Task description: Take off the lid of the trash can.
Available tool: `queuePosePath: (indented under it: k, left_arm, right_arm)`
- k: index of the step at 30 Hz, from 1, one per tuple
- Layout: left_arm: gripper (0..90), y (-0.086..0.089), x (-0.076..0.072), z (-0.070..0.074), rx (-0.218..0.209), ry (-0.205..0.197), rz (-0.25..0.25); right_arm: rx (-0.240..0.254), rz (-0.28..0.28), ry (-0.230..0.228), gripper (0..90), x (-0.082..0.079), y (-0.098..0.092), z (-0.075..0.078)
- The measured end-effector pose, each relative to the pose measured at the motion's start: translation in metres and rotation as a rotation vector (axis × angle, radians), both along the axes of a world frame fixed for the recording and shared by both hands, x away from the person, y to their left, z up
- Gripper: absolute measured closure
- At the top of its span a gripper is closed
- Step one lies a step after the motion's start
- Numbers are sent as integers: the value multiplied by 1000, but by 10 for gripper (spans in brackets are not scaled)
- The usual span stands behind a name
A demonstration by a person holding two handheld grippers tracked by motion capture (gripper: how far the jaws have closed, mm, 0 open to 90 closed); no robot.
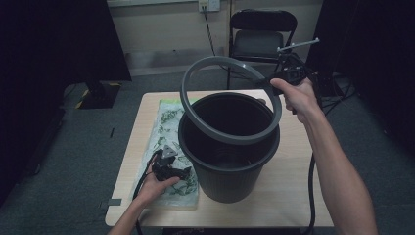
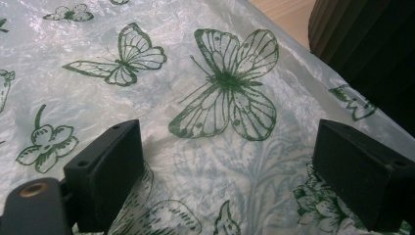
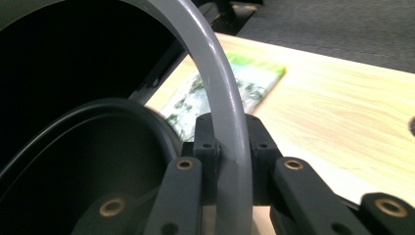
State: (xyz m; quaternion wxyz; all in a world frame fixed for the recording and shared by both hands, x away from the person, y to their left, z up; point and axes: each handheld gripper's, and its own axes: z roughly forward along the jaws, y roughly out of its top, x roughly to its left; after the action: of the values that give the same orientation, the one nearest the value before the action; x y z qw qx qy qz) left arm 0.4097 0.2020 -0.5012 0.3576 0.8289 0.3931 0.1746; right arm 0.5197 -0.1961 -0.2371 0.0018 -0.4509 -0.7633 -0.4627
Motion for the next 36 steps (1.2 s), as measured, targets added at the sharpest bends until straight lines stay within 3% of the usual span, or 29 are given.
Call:
queuePosePath:
  k: [23, 36]
  left_arm:
    - [109, 0, 0, 0, 0, 0, 0]
    - [109, 0, 0, 0, 3, -2, 1]
  right_arm:
    - [9, -414, 61, 802, 25, -38, -3]
    - [-7, -527, 101, 802, 45, -54, -13]
